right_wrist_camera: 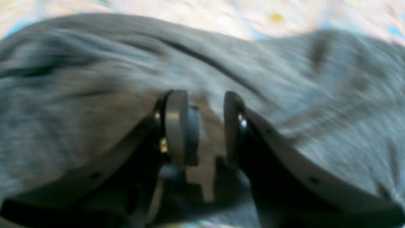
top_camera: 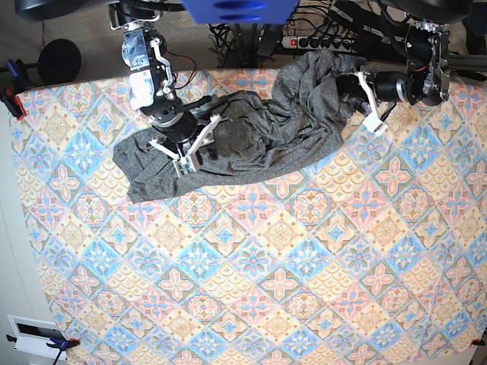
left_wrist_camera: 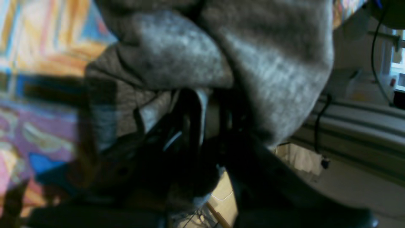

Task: Layout the t-shirt on the table in an organized manner, then fold the t-shirt properly
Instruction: 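Lift the strip end with the left gripper and fold it toward the right gripper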

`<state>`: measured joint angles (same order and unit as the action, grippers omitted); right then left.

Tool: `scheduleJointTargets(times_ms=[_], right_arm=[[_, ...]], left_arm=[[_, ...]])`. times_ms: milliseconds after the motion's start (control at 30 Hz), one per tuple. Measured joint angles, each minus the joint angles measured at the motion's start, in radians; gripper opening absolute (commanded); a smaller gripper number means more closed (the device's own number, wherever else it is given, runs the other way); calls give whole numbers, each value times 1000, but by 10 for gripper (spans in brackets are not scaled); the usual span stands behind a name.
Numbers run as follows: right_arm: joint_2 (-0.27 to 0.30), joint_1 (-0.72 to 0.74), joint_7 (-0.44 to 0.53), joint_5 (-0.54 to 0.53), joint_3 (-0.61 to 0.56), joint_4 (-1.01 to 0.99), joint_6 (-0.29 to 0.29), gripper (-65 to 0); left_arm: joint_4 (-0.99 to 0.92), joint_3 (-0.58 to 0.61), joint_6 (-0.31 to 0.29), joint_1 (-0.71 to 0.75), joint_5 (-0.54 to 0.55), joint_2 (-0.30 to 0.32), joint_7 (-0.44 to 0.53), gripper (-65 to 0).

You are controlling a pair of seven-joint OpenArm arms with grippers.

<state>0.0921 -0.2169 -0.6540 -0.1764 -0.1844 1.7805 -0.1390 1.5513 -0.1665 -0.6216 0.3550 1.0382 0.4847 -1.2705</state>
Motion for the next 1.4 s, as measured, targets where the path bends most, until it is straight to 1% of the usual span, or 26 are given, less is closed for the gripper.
scheduleJointTargets(times_ms=[100, 167, 233, 400, 467, 533, 667, 733, 800, 900, 967, 1067, 1133, 1200, 1300, 1400], right_arm=[[9, 3, -1, 13, 5, 3, 13, -463], [13, 0, -4, 13, 8, 5, 13, -463], [10, 1, -2, 12, 8, 6, 13, -463], [8, 1, -1, 13, 5, 6, 12, -463], [10, 2, -1, 13, 5, 6, 12, -463], [10, 0, -1, 13, 5, 6, 13, -463], [8, 1, 0, 12, 5, 6, 12, -463], [8, 0, -2, 13, 5, 6, 13, -463], [10, 0, 0, 12, 5, 6, 12, -463], [8, 0, 0, 12, 5, 6, 12, -463], [8, -2, -1, 12, 5, 6, 12, -463], [10, -2, -1, 12, 5, 7, 12, -463], [9, -2, -1, 13, 5, 8, 12, -463], [8, -3, 0, 12, 5, 8, 12, -463], [9, -4, 0, 12, 5, 8, 13, -463], [8, -4, -1, 12, 6, 8, 12, -463]], left_arm=[[0, 0, -1, 8, 13, 0, 0, -650], [0, -10, -6, 3, 12, -1, -24, -650], [0, -57, -3, 8, 1, -6, -13, -650], [-2, -181, -4, 36, -16, 7, -23, -650], [-1, -217, -35, 49, 0, 35, -24, -650], [1, -229, -46, 55, 21, 54, -30, -650], [75, -233, -56, 51, 109, 58, -23, -650], [106, -233, -56, 47, 121, 58, -23, -650], [143, -236, -54, 46, 146, 44, -31, -650], [212, -226, -52, 0, 186, 0, -46, -650], [265, -219, -53, -33, 225, -21, -29, -650], [304, -174, -51, -88, 265, -30, -40, -650], [309, -138, -52, -126, 317, -42, -51, -650], [309, -132, -52, -153, 373, -55, -42, -650], [309, -137, -52, -166, 411, -45, -39, -650], [309, -213, -52, -154, 412, -47, -51, -650]])
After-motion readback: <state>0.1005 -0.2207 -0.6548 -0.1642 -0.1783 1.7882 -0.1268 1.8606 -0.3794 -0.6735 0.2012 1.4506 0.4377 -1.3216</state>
